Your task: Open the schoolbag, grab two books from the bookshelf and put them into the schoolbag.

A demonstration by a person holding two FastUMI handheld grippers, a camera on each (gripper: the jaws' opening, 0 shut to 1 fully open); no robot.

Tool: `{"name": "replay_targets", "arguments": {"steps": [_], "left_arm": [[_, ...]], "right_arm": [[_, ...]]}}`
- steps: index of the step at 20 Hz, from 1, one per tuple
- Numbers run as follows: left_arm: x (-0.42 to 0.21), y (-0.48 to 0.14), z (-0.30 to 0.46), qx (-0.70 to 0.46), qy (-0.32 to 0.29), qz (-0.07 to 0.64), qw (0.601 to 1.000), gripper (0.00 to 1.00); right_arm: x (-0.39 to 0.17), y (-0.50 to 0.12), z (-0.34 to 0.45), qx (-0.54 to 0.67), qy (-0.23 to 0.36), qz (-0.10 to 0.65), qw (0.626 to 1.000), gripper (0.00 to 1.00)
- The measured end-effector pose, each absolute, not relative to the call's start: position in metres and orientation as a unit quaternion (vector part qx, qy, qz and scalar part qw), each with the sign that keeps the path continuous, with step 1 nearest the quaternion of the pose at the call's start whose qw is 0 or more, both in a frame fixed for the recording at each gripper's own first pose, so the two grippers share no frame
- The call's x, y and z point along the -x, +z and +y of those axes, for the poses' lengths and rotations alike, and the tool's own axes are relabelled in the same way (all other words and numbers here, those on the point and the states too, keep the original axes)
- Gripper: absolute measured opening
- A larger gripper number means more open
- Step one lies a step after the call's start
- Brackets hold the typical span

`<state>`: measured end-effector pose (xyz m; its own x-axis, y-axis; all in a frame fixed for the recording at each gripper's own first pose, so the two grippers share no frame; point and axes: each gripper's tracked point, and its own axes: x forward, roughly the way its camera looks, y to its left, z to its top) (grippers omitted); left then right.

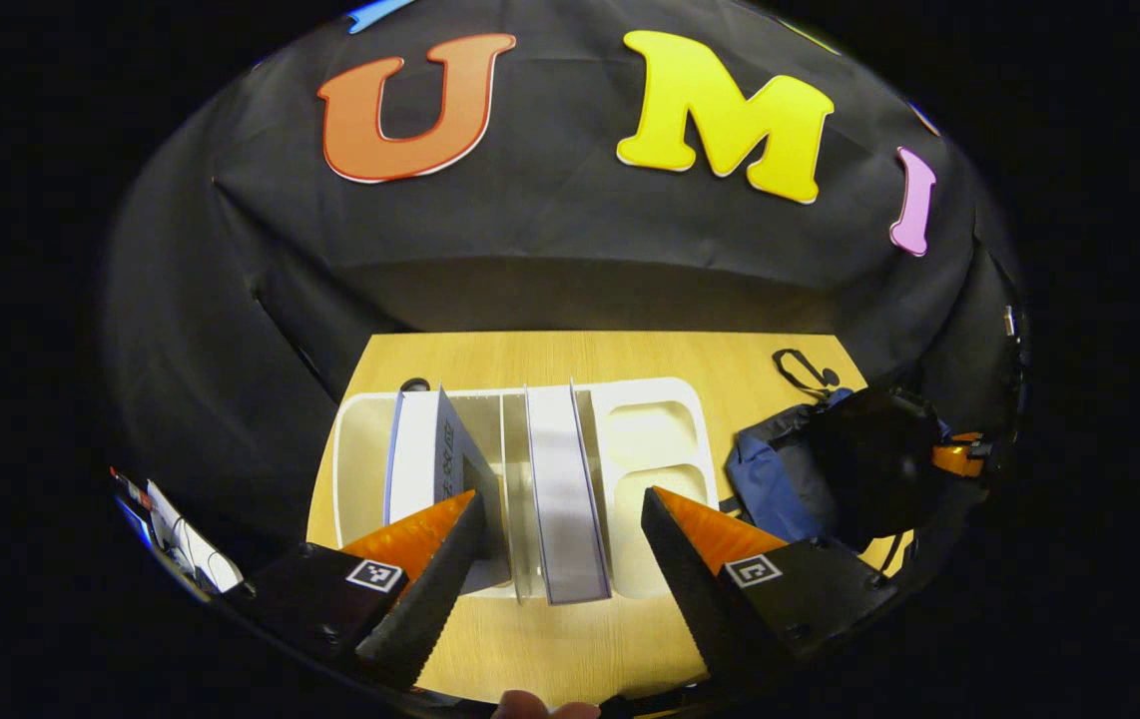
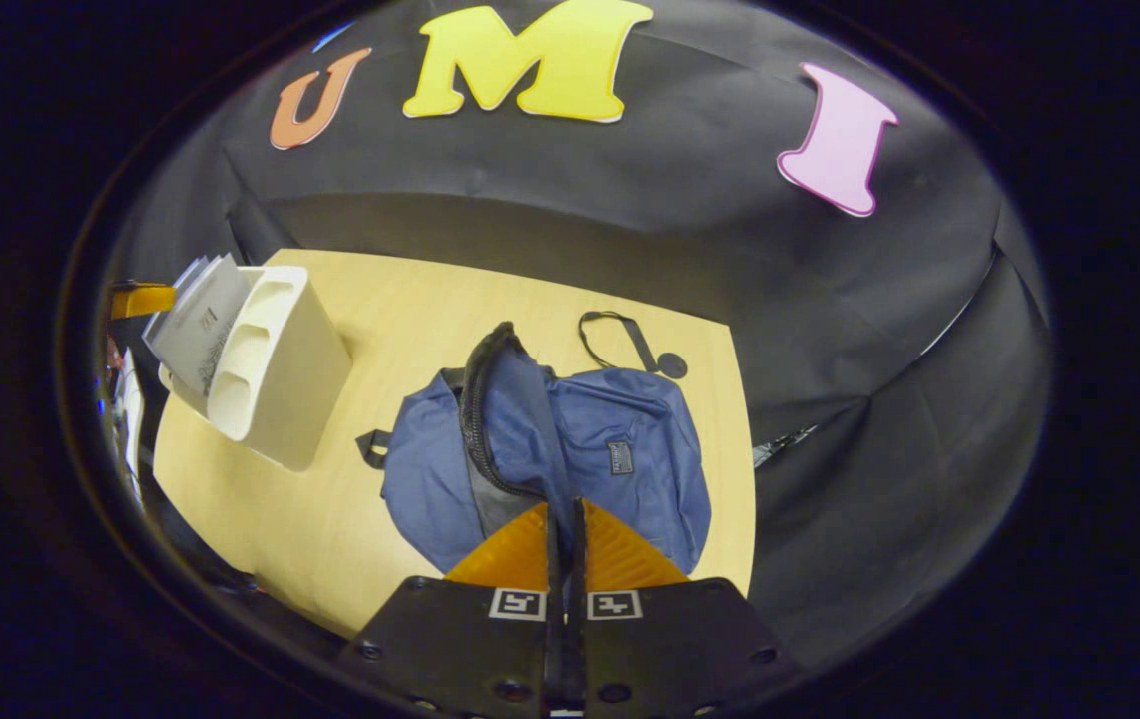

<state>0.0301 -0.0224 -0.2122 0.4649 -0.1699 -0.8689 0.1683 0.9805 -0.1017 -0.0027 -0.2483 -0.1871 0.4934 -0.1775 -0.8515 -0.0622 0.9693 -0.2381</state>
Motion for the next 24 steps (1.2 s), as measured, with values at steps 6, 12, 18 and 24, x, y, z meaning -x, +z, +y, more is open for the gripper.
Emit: {"name": "replay_targets", "arguments": {"steps": [6,12,18,24], "left_arm": [[-0.029,-0.248,-0.023,0.007,-0.099,0.608,0.788,1.0],[-0.024,-0.264,-0.023,-0.019,-0.092,0.669,0.737,1.0],[-0.012,-0.277,-0.021,-0.005,-0.078,0.711,0.698,0.99],[-0.014,-0.28,-0.02,-0.017,-0.072,0.72,0.69,0.85]], "right_arm": [[0.005,-0.186,-0.257,0.089,-0.028,0.502,0.86,0.0],[0.006,-0.187,-0.259,0.078,-0.021,0.5,0.862,0.0],[0.007,-0.188,-0.257,0.072,-0.011,0.499,0.863,0.0],[0.01,-0.188,-0.255,0.07,-0.005,0.499,0.864,0.0]]}}
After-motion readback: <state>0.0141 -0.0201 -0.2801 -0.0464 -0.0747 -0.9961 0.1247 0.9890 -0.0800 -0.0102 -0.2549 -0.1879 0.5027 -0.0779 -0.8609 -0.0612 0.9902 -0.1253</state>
